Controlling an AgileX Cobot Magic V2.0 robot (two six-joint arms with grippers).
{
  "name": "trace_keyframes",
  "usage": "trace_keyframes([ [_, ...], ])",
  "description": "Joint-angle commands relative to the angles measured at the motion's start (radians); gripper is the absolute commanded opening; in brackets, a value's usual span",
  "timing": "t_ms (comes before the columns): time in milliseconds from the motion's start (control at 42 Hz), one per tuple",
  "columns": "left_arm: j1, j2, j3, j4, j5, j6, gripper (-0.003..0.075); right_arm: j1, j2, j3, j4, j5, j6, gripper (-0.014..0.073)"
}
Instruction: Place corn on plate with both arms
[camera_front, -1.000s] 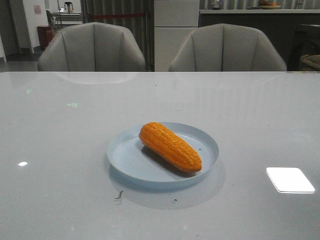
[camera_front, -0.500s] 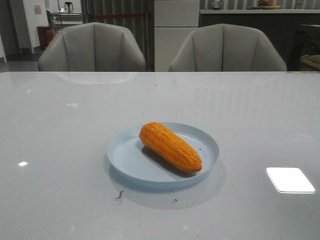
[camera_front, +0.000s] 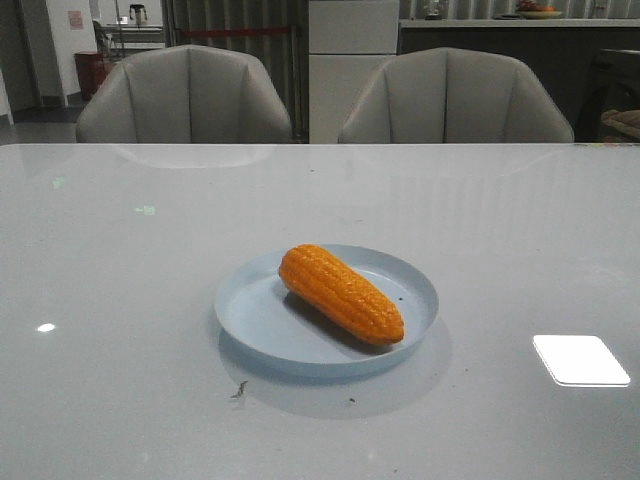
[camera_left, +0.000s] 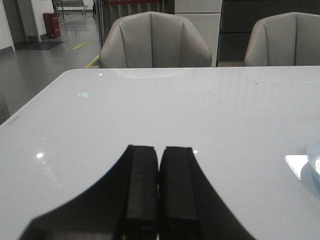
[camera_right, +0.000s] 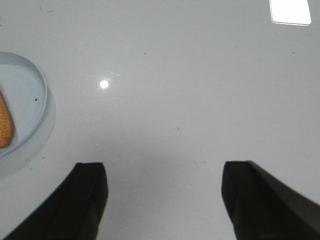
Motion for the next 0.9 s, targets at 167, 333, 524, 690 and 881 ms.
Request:
trace_keyframes([
  [167,0.003,-0.020,0.039,-0.009,-0.079,-0.009,0.0094,0.001,-0.179,0.121,0.000,-0.320,0.001,0.0402],
  [333,0.003,-0.020,0.039,-0.009,-0.079,-0.009,0.0094,0.003,-0.330,0.278,0.023,-0.513,0.001,0.0157],
  [524,0.003,-0.020,0.039,-0.009,-0.079,-0.009,0.0094,0.033,-0.492,0.436,0.023,-0.647,0.001,0.0032],
  [690,0.003,-0.020,0.039,-0.009,-0.079,-0.009,0.0094,0.051,-0.616,0.561,0.023,-0.719,0.001,0.0032],
  [881,0.003,-0.020,0.039,-0.009,-0.079,-0.009,0.0094,0.051,-0.721,0.684,0.023,-0.729,0.001,0.0032],
])
